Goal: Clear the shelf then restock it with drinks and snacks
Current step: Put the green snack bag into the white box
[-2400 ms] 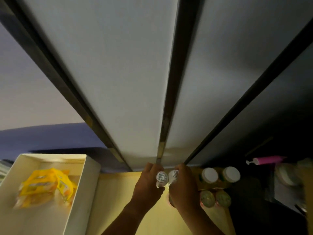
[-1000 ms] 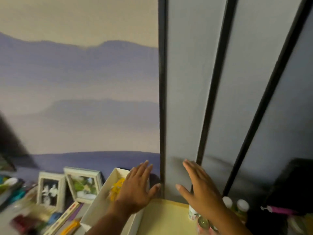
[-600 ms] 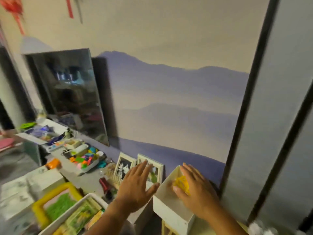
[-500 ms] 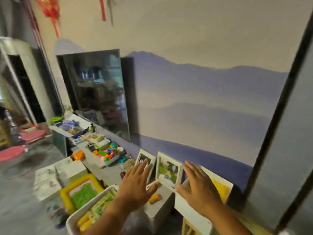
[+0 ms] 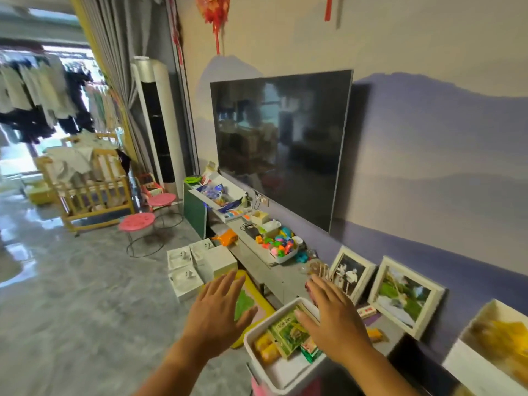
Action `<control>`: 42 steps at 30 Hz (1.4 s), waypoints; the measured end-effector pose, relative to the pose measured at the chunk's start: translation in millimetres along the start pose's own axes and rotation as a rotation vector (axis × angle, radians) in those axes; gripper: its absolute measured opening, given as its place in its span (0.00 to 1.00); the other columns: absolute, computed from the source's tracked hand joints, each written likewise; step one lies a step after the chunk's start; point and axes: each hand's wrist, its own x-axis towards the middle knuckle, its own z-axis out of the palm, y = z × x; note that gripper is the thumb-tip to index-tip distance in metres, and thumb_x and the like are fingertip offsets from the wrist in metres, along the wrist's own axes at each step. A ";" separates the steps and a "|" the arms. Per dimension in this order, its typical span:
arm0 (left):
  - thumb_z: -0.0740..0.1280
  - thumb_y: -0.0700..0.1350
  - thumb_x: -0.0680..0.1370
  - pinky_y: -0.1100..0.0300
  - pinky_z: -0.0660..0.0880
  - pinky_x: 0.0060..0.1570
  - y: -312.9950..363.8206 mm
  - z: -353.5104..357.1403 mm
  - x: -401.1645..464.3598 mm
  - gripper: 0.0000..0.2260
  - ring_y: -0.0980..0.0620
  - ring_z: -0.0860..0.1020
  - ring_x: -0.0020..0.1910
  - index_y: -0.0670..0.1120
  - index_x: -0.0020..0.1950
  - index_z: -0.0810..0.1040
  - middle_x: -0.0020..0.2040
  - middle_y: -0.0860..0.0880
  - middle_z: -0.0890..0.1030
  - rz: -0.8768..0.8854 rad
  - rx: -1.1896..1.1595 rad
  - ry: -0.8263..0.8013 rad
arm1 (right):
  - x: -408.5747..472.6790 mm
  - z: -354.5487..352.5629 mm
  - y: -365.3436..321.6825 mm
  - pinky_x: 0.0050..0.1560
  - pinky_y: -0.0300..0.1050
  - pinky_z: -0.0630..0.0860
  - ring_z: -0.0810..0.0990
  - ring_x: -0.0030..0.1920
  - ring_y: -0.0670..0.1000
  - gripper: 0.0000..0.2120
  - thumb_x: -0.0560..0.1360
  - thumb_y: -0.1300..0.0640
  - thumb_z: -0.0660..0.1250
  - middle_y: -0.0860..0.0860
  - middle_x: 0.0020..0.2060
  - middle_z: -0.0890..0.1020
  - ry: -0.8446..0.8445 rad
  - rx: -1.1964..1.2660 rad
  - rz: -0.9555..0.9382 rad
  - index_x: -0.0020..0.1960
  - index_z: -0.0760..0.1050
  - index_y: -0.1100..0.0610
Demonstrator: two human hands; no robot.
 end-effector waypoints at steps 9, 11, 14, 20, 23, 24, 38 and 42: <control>0.44 0.73 0.75 0.49 0.49 0.78 -62.6 51.5 109.9 0.37 0.51 0.49 0.80 0.58 0.80 0.47 0.81 0.55 0.47 0.108 -0.012 -0.114 | 88.8 58.8 2.0 0.79 0.49 0.55 0.50 0.80 0.47 0.39 0.75 0.26 0.48 0.42 0.81 0.52 0.025 0.014 0.129 0.81 0.48 0.44; 0.43 0.73 0.75 0.47 0.51 0.78 -72.8 69.3 143.0 0.36 0.50 0.50 0.80 0.59 0.80 0.47 0.81 0.55 0.48 0.145 -0.003 -0.151 | 109.9 76.6 12.8 0.78 0.48 0.54 0.50 0.80 0.47 0.39 0.76 0.26 0.49 0.42 0.81 0.52 0.035 0.043 0.200 0.81 0.48 0.44; 0.43 0.74 0.75 0.46 0.53 0.78 -85.1 93.9 189.9 0.37 0.51 0.51 0.80 0.59 0.80 0.47 0.82 0.55 0.50 0.192 0.009 -0.195 | 133.4 103.0 26.5 0.76 0.45 0.54 0.50 0.79 0.47 0.38 0.76 0.28 0.52 0.43 0.81 0.53 0.026 0.086 0.289 0.81 0.49 0.44; 0.43 0.73 0.76 0.49 0.53 0.77 -88.2 142.3 262.3 0.37 0.49 0.52 0.80 0.57 0.80 0.51 0.82 0.53 0.52 0.335 -0.005 -0.293 | 148.2 126.9 58.2 0.76 0.50 0.60 0.55 0.79 0.50 0.43 0.73 0.24 0.47 0.45 0.80 0.56 -0.011 0.111 0.501 0.81 0.49 0.46; 0.45 0.72 0.76 0.49 0.53 0.76 -79.0 169.8 292.7 0.36 0.48 0.55 0.79 0.55 0.80 0.53 0.81 0.52 0.54 0.411 -0.027 -0.350 | 148.6 137.5 73.1 0.76 0.49 0.61 0.55 0.79 0.50 0.40 0.75 0.28 0.51 0.46 0.80 0.57 -0.014 0.106 0.622 0.81 0.51 0.48; 0.47 0.72 0.77 0.49 0.54 0.76 -75.4 180.6 302.1 0.36 0.48 0.55 0.79 0.55 0.80 0.54 0.81 0.51 0.55 0.441 -0.036 -0.373 | 147.9 142.8 77.7 0.76 0.49 0.61 0.55 0.79 0.50 0.39 0.76 0.30 0.54 0.46 0.80 0.57 -0.016 0.116 0.662 0.81 0.51 0.48; 0.64 0.63 0.71 0.47 0.78 0.56 -89.5 398.0 374.7 0.34 0.40 0.75 0.63 0.48 0.72 0.63 0.65 0.43 0.76 0.658 -0.128 -0.681 | 162.6 336.2 111.9 0.69 0.45 0.70 0.69 0.70 0.44 0.33 0.76 0.34 0.62 0.43 0.74 0.68 0.029 0.337 1.098 0.77 0.58 0.43; 0.59 0.63 0.72 0.44 0.80 0.50 -105.1 495.8 355.8 0.32 0.38 0.77 0.57 0.48 0.70 0.59 0.60 0.41 0.77 0.652 -0.156 -0.756 | 174.0 420.9 144.9 0.70 0.48 0.70 0.67 0.73 0.47 0.35 0.77 0.38 0.65 0.44 0.76 0.65 -0.044 0.450 1.116 0.78 0.55 0.42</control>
